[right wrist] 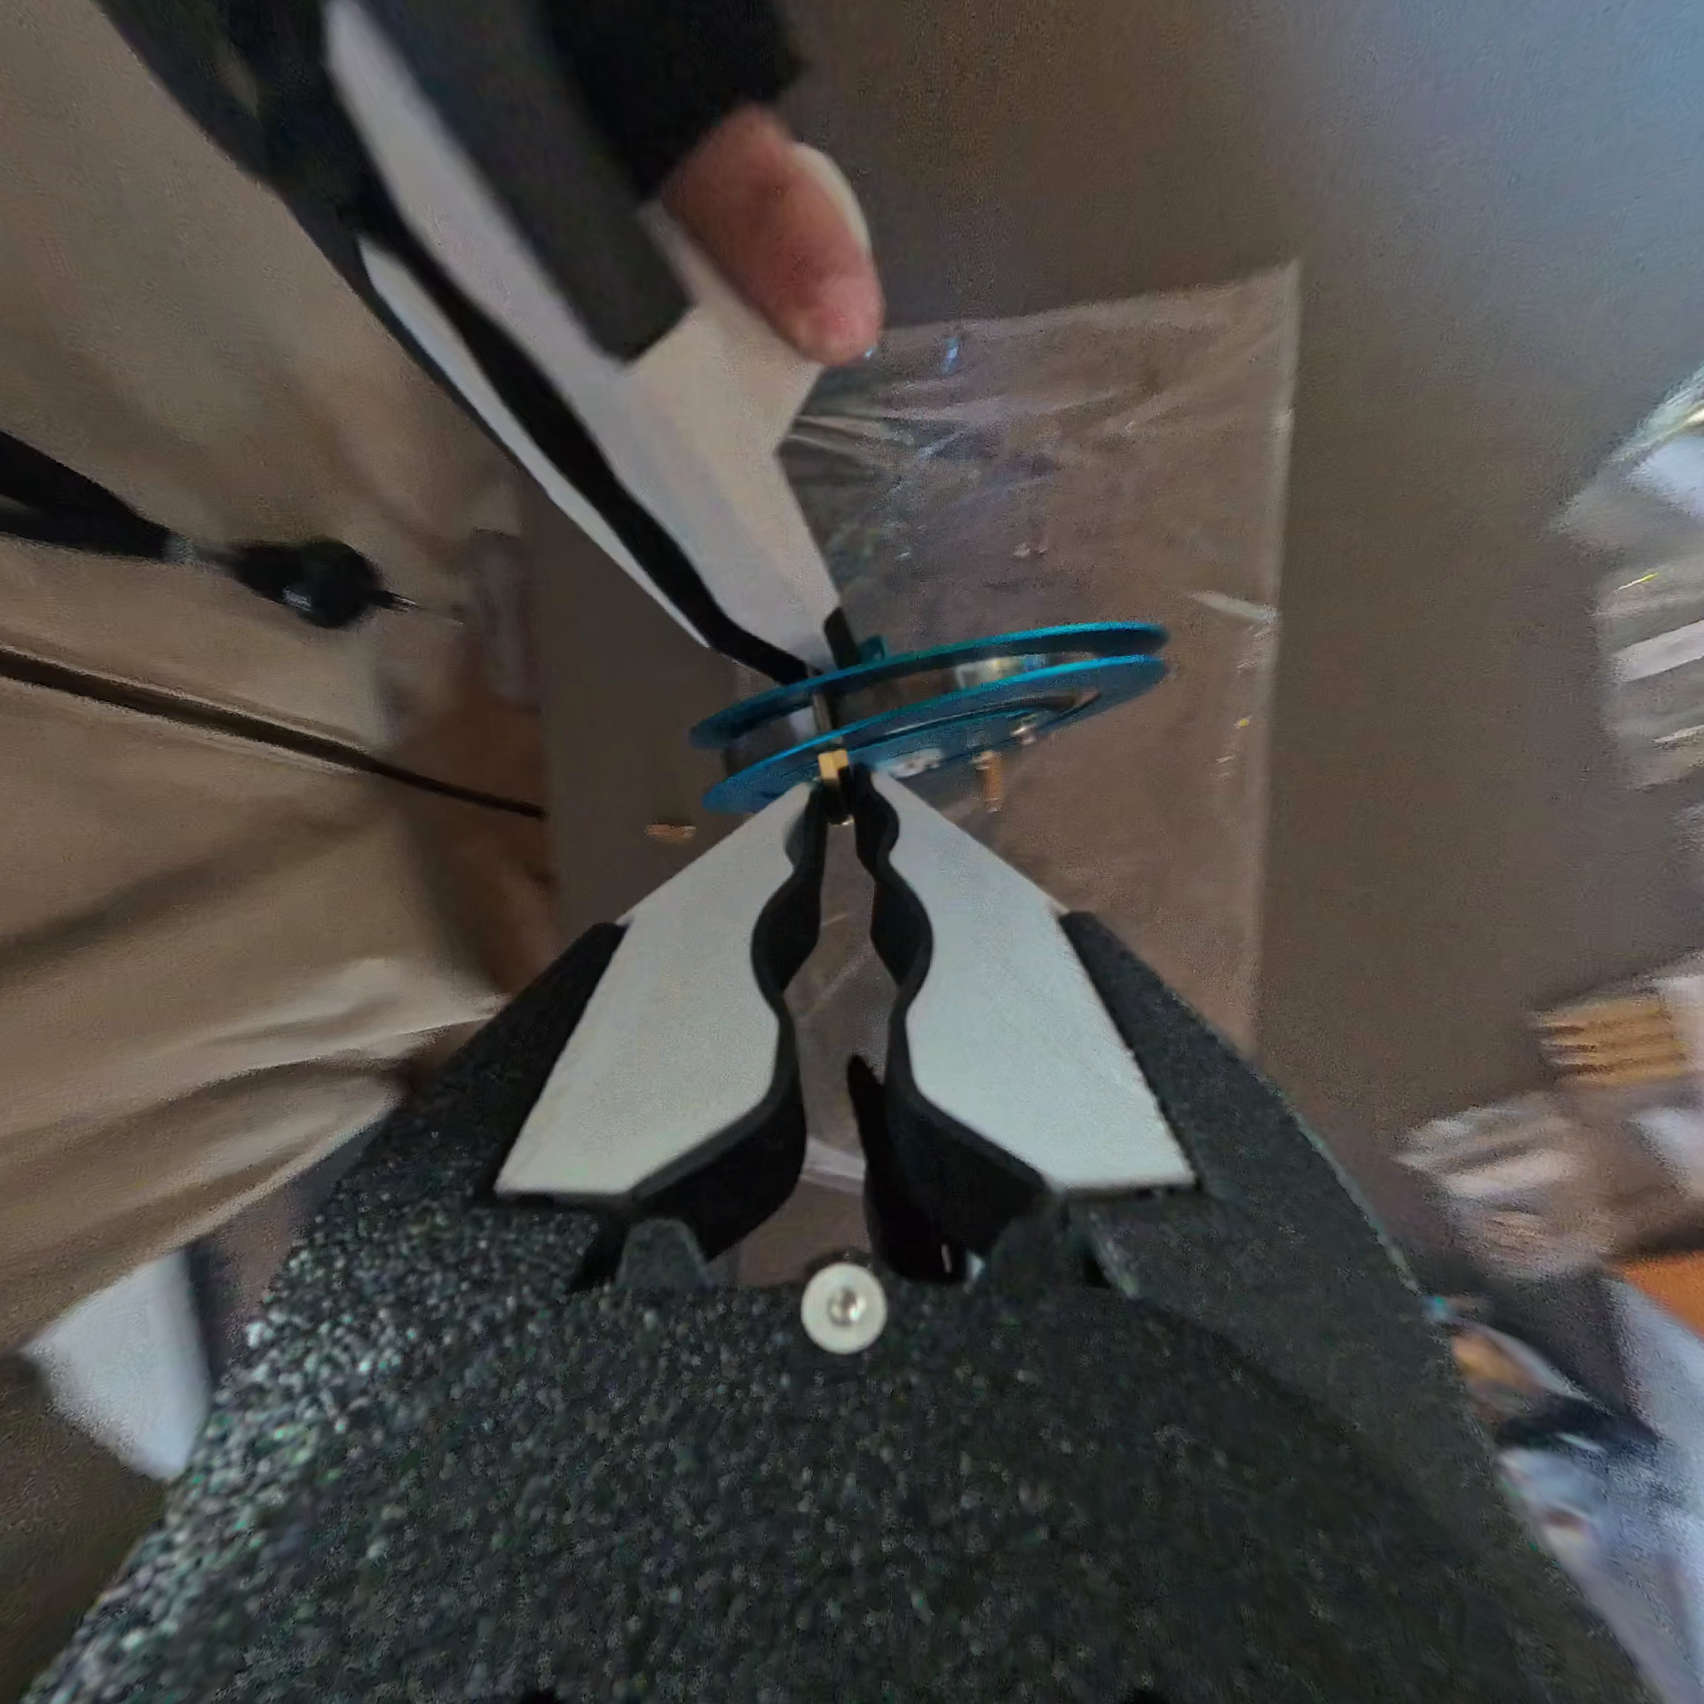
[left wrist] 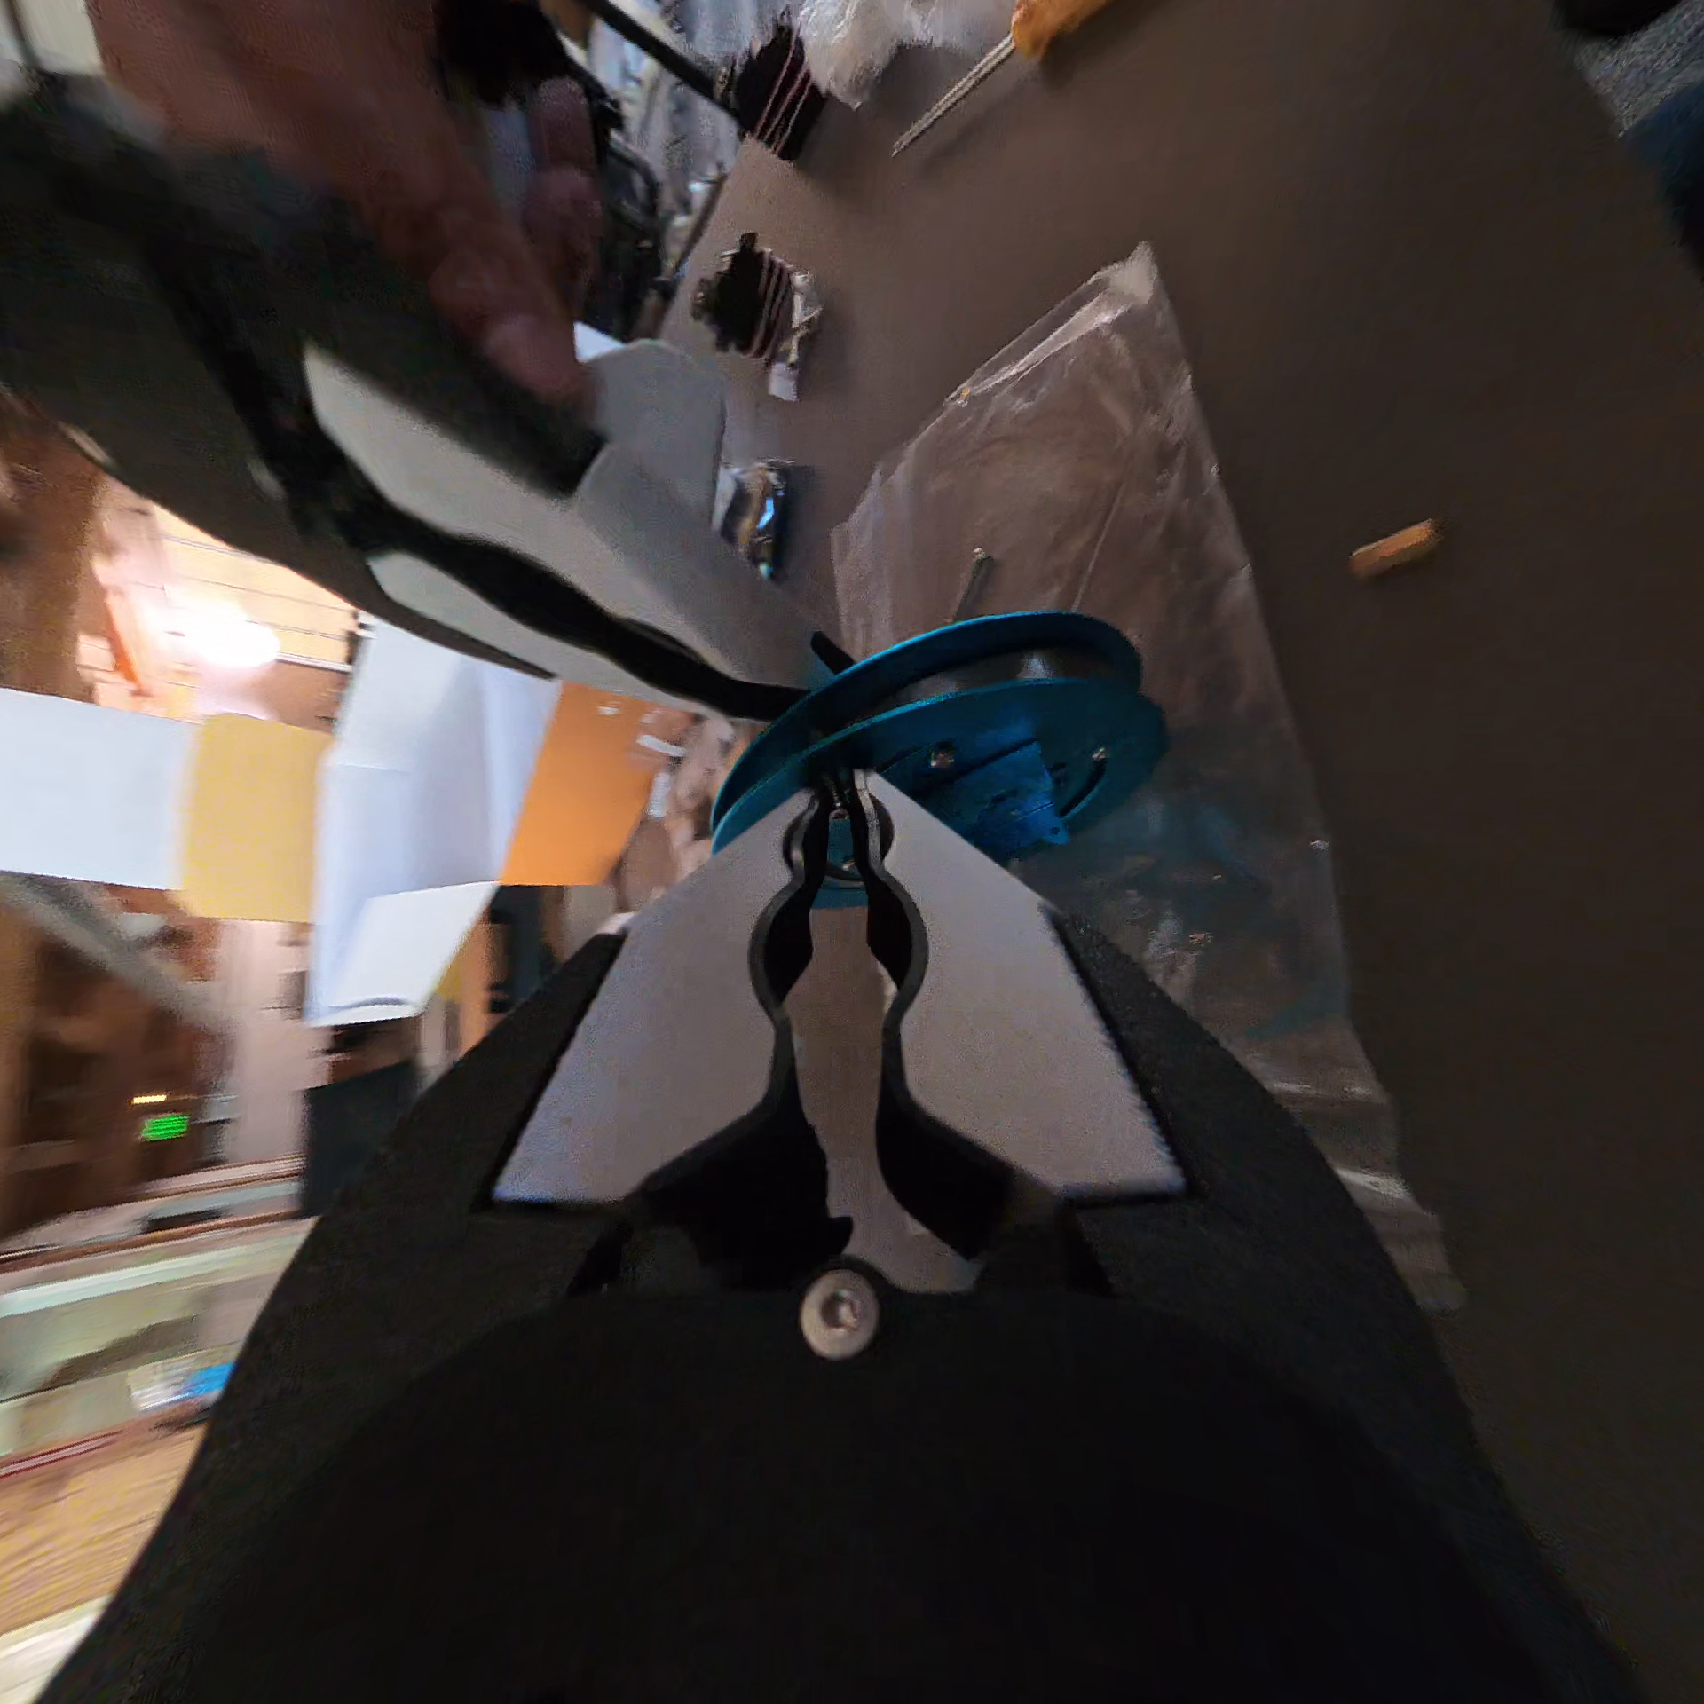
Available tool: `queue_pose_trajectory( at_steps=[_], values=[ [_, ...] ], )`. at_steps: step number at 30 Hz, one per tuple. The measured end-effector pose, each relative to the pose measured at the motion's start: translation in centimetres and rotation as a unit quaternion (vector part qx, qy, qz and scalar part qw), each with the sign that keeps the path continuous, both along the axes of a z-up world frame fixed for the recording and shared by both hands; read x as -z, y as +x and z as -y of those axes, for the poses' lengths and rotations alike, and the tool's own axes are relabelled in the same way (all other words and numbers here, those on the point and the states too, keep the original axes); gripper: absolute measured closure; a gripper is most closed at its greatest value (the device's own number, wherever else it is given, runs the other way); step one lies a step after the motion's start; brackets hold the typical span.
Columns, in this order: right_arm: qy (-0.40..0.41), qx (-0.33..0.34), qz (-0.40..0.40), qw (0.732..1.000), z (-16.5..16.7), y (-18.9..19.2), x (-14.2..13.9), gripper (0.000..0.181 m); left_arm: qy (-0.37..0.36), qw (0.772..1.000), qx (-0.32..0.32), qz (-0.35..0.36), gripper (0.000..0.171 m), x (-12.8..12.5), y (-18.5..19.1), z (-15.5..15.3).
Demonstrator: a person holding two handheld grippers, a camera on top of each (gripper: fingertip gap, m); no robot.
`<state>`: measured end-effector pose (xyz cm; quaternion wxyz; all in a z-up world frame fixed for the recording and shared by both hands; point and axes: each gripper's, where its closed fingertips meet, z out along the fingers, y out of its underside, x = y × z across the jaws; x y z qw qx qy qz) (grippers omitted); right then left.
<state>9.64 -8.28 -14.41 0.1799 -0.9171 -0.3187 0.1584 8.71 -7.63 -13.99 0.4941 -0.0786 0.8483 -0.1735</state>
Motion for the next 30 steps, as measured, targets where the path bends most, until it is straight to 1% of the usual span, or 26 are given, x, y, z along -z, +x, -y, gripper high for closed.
queue_pose_trajectory(
  at_steps=[1, 3, 4, 7, 8, 9, 10, 11, 12, 14, 16, 17, 18, 19, 20, 21, 22, 23, 24, 25, 26, 27, 29, 30],
  values=[
    [-0.044, 0.017, -0.041, 0.998, 0.2, 0.0, 0.0, 0.178, 0.024, 0.999, 0.003, 0.025, 0.170, 0.0, 0.1, 0.1],
    [-0.142, 0.043, -0.125, 0.981, 0.9, -0.3, 0.1, 0.177, 0.086, 0.993, 0.011, 0.084, 0.170, -0.1, 0.4, 0.3],
    [-0.192, 0.063, -0.167, 0.965, 1.2, -0.4, 0.0, 0.177, 0.120, 0.986, 0.013, 0.115, 0.170, -0.1, 0.5, 0.3],
    [-0.326, 0.116, -0.283, 0.894, 1.7, -0.9, -0.2, 0.177, 0.195, 0.961, 0.029, 0.194, 0.170, 0.0, 0.9, 0.3],
    [-0.350, 0.121, -0.310, 0.876, 1.8, -1.0, -0.2, 0.177, 0.216, 0.951, 0.039, 0.219, 0.170, 0.0, 0.9, 0.3],
    [-0.362, 0.118, -0.327, 0.865, 1.9, -1.1, -0.3, 0.177, 0.229, 0.943, 0.045, 0.237, 0.170, 0.0, 1.0, 0.4],
    [-0.365, 0.115, -0.339, 0.859, 2.0, -1.1, -0.3, 0.177, 0.232, 0.941, 0.048, 0.241, 0.170, 0.0, 1.0, 0.4],
    [-0.363, 0.115, -0.344, 0.858, 1.9, -1.1, -0.3, 0.177, 0.222, 0.946, 0.048, 0.231, 0.169, 0.0, 1.0, 0.4],
    [-0.355, 0.116, -0.342, 0.862, 1.9, -1.0, -0.3, 0.177, 0.202, 0.954, 0.049, 0.216, 0.169, 0.0, 1.0, 0.4],
    [-0.316, 0.110, -0.318, 0.887, 1.6, -0.7, -0.3, 0.176, 0.144, 0.974, 0.044, 0.168, 0.169, 0.0, 1.1, 0.3],
    [-0.244, 0.099, -0.259, 0.929, 1.3, -0.3, -0.2, 0.176, 0.055, 0.994, 0.030, 0.089, 0.169, -0.1, 1.2, 0.0],
    [-0.191, 0.093, -0.214, 0.953, 0.9, -0.1, -0.1, 0.176, 0.007, 0.999, 0.020, 0.049, 0.168, -0.3, 1.3, -0.2],
    [-0.127, 0.084, -0.155, 0.976, 0.5, 0.3, 0.0, 0.172, -0.039, 0.999, 0.015, 0.007, 0.168, -0.4, 1.3, -0.4],
    [-0.058, 0.075, -0.093, 0.991, 0.0, 0.8, 0.0, 0.165, -0.081, 0.996, 0.007, -0.035, 0.168, -0.3, 1.3, -0.6],
    [0.012, 0.065, -0.036, 0.997, -0.5, 0.9, -0.2, 0.163, -0.122, 0.990, 0.001, -0.071, 0.169, -0.3, 1.3, -0.8],
    [0.080, 0.059, 0.023, 0.995, -0.9, 1.1, -0.4, 0.162, -0.166, 0.980, -0.001, -0.110, 0.169, -0.2, 1.2, -0.9],
    [0.143, 0.059, 0.085, 0.984, -1.2, 1.3, -0.5, 0.157, -0.212, 0.966, -0.003, -0.149, 0.168, -0.2, 1.1, -0.9],
    [0.199, 0.063, 0.148, 0.967, -1.3, 1.7, -0.6, 0.153, -0.253, 0.950, -0.012, -0.181, 0.168, -0.2, 1.2, -1.0],
    [0.245, 0.063, 0.214, 0.943, -1.3, 1.9, -0.5, 0.148, -0.290, 0.934, -0.018, -0.209, 0.168, -0.2, 1.3, -1.2],
    [0.291, 0.054, 0.276, 0.914, -1.1, 1.9, -0.4, 0.144, -0.326, 0.914, -0.020, -0.240, 0.169, -0.2, 1.3, -1.2],
    [0.342, 0.045, 0.341, 0.875, -1.1, 1.8, -0.6, 0.145, -0.363, 0.892, -0.024, -0.269, 0.169, -0.2, 1.3, -1.3],
    [0.385, 0.028, 0.407, 0.828, -0.9, 1.6, -0.7, 0.152, -0.396, 0.867, -0.022, -0.300, 0.169, -0.3, 1.2, -1.3],
    [0.435, -0.013, 0.523, 0.733, -0.7, 1.2, -0.7, 0.155, -0.458, 0.811, -0.011, -0.364, 0.169, -0.3, 0.9, -1.1],
    [0.447, -0.025, 0.557, 0.699, -0.7, 1.0, -0.6, 0.155, -0.484, 0.781, -0.004, -0.395, 0.169, -0.3, 0.6, -0.9]
  ],
)
